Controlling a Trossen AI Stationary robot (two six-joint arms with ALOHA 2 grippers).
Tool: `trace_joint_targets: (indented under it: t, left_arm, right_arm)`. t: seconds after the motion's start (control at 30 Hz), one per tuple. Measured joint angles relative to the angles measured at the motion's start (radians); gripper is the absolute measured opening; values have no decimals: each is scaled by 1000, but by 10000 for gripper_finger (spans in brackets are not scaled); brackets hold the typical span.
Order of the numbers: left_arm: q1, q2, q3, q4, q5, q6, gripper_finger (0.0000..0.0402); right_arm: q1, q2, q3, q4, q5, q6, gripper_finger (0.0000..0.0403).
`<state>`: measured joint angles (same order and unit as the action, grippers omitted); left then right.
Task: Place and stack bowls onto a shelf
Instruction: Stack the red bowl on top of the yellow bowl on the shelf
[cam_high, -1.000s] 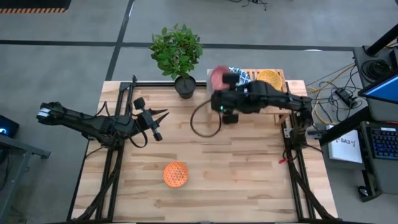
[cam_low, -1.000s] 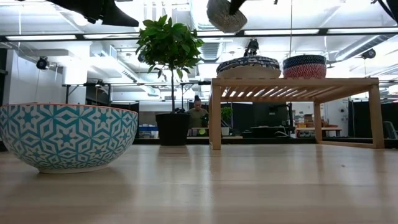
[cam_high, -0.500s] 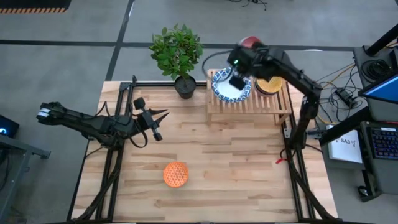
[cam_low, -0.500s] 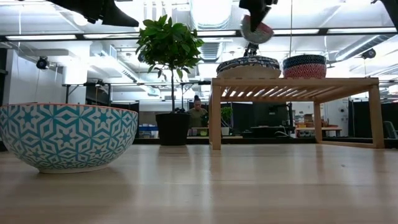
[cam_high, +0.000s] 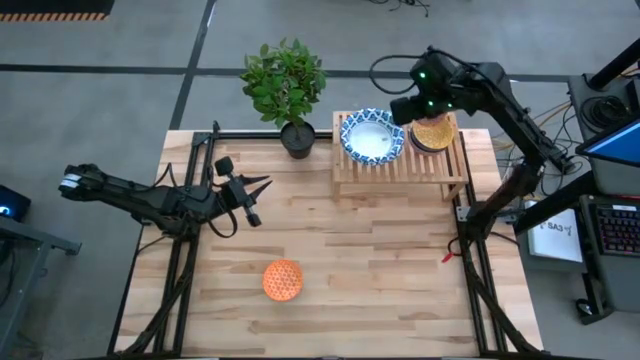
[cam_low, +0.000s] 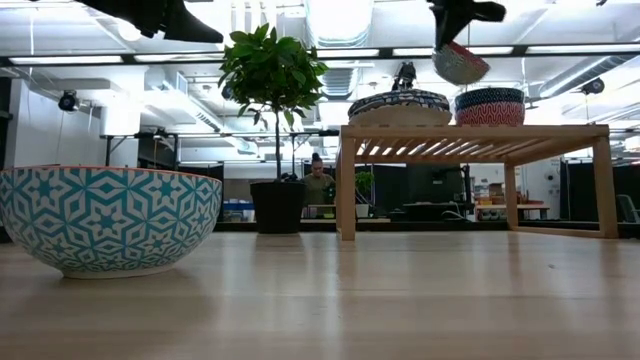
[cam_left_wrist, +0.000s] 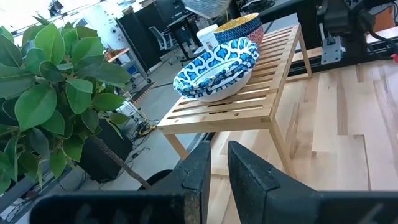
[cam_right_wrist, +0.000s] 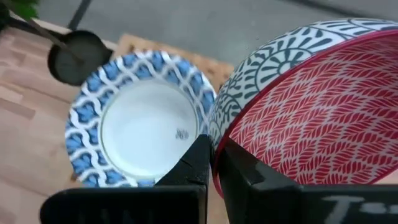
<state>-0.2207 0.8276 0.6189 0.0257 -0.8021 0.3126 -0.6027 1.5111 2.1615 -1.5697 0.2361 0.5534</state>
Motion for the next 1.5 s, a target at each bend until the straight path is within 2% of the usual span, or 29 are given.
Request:
trace_joint_targets:
  t: [0.2, 0.53, 0.93, 1.27, 1.5]
  left_arm:
    - [0, 0, 0, 0, 0, 0, 38]
    - [0, 0, 0, 0, 0, 0, 38]
    - [0, 0, 0, 0, 0, 0, 38]
    - [0, 2, 0, 0, 0, 0, 38]
    - [0, 2, 0, 0, 0, 0, 38]
  right_arm:
    - [-23, -89, -173, -2, -80, 35, 12]
    - [-22, -168, -352, 1, -106, 56, 12]
    - [-22, -168, -384, 0, -105, 21, 16]
    - [-22, -167, -382, -1, -77, 16, 91]
    - [-22, -181, -382, 27, -45, 22, 99]
